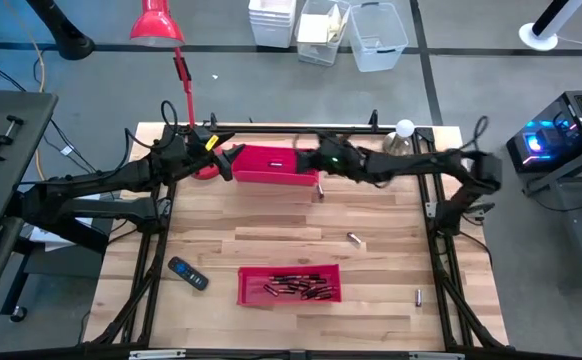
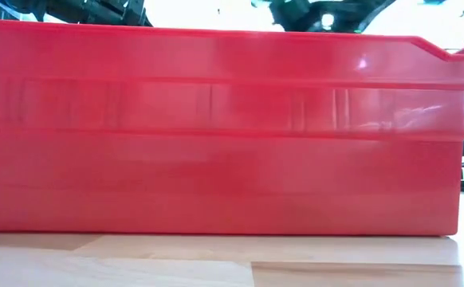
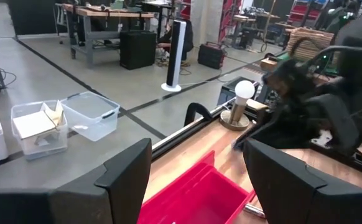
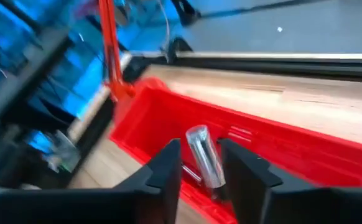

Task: Sort batteries
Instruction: Put the silver battery into the top red bin

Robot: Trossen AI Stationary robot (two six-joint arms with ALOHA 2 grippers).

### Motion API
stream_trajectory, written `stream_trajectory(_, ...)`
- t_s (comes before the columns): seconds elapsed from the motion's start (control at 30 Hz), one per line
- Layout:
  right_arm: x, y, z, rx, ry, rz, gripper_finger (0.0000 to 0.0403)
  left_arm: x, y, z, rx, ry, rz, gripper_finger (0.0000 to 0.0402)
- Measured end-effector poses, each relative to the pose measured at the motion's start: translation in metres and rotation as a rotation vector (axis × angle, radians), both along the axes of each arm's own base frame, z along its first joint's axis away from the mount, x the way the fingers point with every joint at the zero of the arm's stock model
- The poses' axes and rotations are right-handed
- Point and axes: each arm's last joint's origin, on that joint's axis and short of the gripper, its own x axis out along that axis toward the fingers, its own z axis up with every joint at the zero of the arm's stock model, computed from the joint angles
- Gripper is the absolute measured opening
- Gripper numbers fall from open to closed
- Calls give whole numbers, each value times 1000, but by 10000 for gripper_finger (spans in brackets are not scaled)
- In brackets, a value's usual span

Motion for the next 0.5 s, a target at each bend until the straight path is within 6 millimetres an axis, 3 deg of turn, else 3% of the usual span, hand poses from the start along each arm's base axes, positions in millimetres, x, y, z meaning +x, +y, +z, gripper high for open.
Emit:
stream_trajectory(0.17,26,-12,-8,-2,170,70,159,0,0,0,-10,-7,-1,247)
stream_trajectory(0.27,30,-16,6,-60,220,112,188,0,0,0,-10,-7,-1,247)
stream_trajectory(0.37,21,-15,19,-114,303,185,200,0,0,0,-12,-7,-2,247)
stream_trajectory(0.5,-8,-3,38,-128,378,180,203,0,0,-1,-14,0,-3,247)
